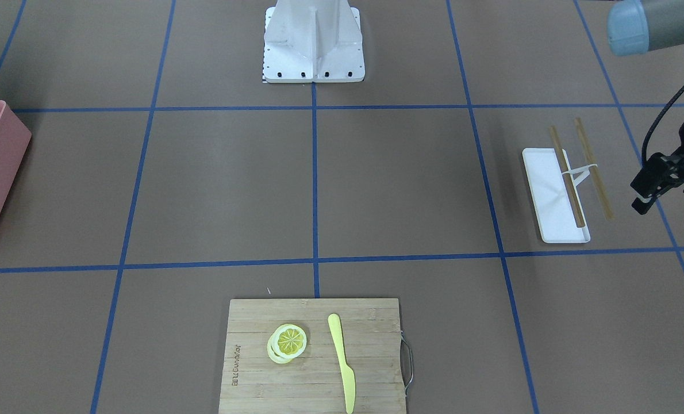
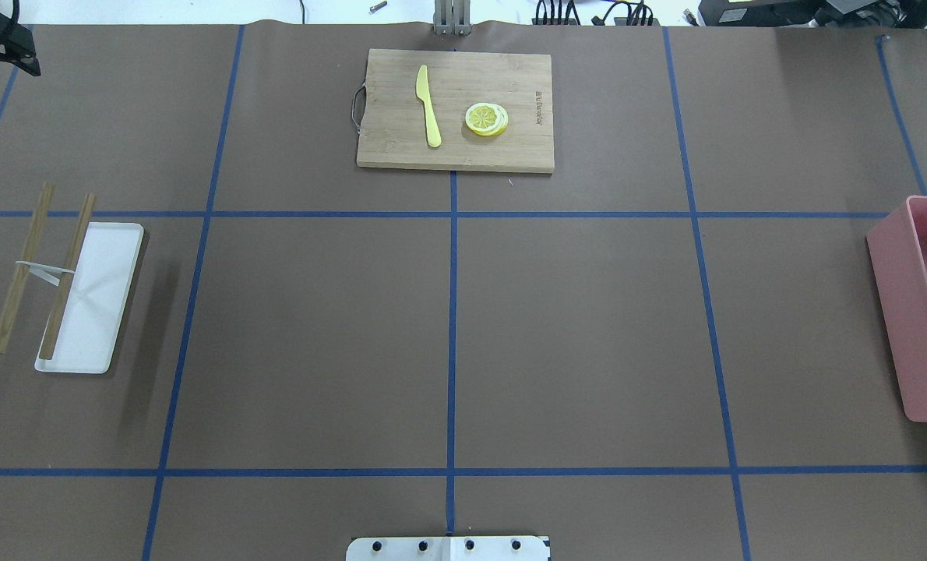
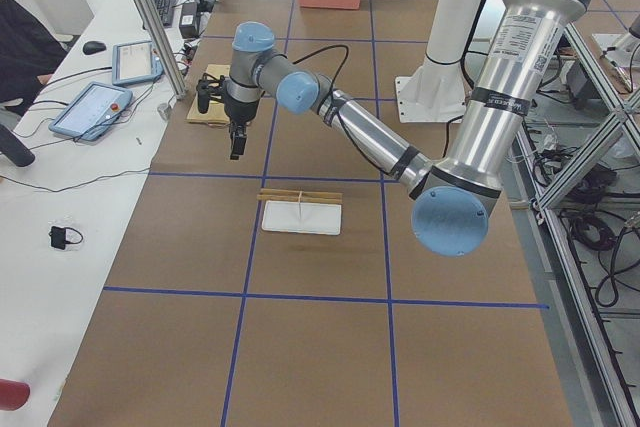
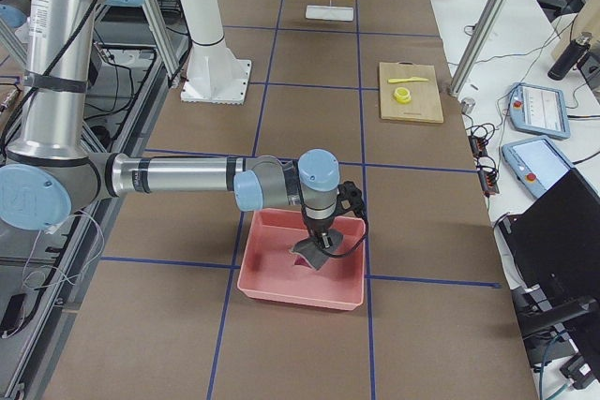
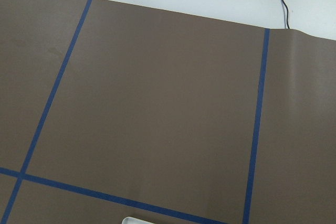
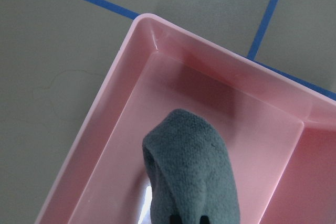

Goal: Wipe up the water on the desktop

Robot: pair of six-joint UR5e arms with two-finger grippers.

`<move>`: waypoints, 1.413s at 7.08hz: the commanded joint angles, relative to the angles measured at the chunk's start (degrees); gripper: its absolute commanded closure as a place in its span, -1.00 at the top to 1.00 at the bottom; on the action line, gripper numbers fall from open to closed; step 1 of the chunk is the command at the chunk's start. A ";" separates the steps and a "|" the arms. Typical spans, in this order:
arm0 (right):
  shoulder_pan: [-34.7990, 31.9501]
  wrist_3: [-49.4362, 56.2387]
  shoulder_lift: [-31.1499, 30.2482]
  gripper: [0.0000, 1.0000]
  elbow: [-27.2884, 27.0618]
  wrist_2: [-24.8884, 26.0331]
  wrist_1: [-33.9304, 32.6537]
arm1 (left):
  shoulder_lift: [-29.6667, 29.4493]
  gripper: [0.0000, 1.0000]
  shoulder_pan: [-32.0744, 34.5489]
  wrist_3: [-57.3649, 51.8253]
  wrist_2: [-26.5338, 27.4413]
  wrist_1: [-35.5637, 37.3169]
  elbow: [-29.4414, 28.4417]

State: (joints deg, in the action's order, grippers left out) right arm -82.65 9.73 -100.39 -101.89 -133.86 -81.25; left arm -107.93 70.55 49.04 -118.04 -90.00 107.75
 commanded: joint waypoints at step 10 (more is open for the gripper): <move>-6.20 -2.09 6.24 1.00 3.02 -2.34 -10.00 | 8.14 0.96 11.08 -32.07 -3.94 14.07 -1.82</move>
State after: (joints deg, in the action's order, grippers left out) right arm -87.52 7.96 -96.69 -98.78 -133.77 -83.87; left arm -102.92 79.25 18.75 -120.03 -76.30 107.18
